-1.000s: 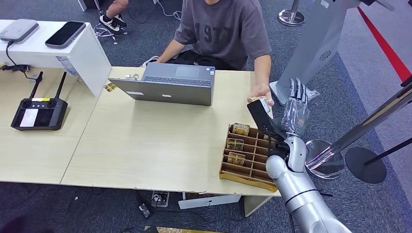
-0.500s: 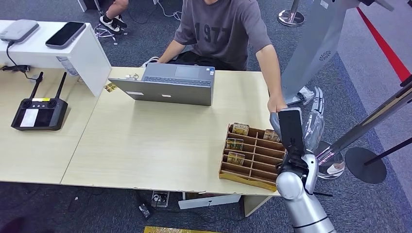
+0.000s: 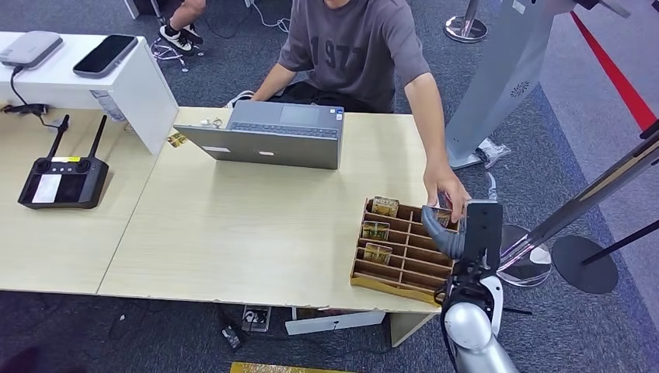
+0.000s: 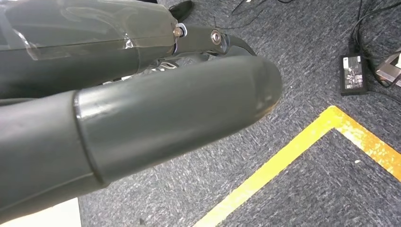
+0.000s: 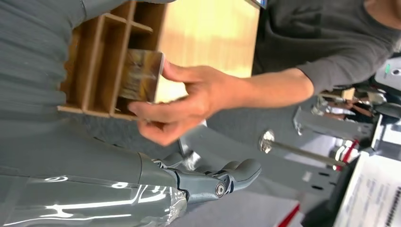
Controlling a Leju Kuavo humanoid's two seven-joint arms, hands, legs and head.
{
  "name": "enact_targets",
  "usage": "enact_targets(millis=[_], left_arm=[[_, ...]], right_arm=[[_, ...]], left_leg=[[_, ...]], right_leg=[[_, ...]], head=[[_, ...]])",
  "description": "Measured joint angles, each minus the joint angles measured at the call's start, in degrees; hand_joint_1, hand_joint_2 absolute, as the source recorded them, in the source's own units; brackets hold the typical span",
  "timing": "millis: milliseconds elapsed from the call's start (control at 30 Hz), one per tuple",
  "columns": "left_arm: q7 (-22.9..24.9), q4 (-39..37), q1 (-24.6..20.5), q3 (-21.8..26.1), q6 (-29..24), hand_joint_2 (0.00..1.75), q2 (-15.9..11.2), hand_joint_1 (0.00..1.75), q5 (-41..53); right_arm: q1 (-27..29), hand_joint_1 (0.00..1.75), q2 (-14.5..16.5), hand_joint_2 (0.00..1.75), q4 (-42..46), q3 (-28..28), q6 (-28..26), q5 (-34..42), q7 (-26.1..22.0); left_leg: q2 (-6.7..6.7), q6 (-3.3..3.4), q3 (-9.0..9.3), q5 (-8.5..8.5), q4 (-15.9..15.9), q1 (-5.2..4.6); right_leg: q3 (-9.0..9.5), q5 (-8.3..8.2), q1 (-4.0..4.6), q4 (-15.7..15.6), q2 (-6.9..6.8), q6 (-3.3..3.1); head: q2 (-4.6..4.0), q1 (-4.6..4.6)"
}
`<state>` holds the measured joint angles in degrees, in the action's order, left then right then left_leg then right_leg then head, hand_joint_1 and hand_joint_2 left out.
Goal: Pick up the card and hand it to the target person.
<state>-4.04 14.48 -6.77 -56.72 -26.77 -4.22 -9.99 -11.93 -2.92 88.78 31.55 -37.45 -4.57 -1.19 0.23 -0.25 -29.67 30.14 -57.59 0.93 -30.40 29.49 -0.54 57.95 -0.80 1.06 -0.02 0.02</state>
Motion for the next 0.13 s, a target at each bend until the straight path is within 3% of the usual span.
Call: enact_targets(millis=[133], left_arm=[[-0.23,-0.01,0.11,0.25,-0.20,0.00,0.00,0.00,-0.23]], right_arm=[[1.02,0.00,-0.02,1.75,0.00,0.75,0.38,1.13,-0.58]], left_leg=[[0.00,0.00,0.00,0.00,0.00,0.00]], right_leg=[[0.00,0.00,0.00,0.00,0.00,0.00]], head=[[0.00,0.01]])
